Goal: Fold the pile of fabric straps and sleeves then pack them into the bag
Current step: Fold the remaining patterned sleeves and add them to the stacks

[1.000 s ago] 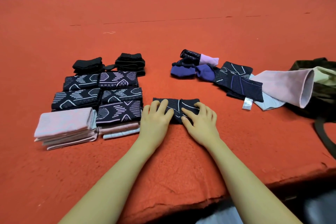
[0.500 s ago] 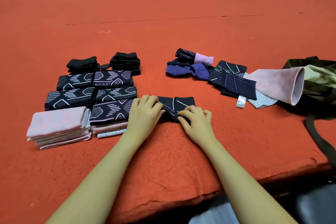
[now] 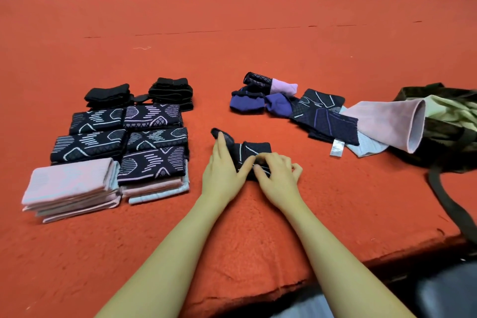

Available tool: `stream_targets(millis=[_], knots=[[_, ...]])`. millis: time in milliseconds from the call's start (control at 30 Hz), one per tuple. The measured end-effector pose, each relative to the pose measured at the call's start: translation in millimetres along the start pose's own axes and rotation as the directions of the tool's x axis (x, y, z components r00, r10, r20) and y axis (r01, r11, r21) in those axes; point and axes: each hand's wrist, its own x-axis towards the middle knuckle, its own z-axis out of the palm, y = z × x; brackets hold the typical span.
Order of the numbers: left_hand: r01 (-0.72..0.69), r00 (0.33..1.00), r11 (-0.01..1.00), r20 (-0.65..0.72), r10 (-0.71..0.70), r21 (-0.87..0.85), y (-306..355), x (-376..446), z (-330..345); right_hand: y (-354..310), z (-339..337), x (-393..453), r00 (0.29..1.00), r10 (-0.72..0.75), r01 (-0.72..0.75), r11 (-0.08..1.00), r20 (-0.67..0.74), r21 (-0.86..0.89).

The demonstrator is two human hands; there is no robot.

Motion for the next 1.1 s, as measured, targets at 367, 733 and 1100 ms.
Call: stream_targets(millis=[367,733,1100], knots=[[-0.354,0.932,0.886,0.190,0.308,0.299,6.8,-3.6,2.2,1.0,1.4,3.0,0.969,0.231,-0.197,0.937,-0.088,0.289],[-0.356,0.839,0.899,0.510,0.187,0.255,12.3,3.8,0.2,4.8,0.8,-2.4,0.927,0.286,-0.283,0.958,-0.243,0.049],[-0.336,0.833,0.842,0.551,0.056,0.422,21.1,40.5,-2.1,3.2,4.0,1.7,0.943,0.222,-0.234,0.972,-0.249,-0.020]])
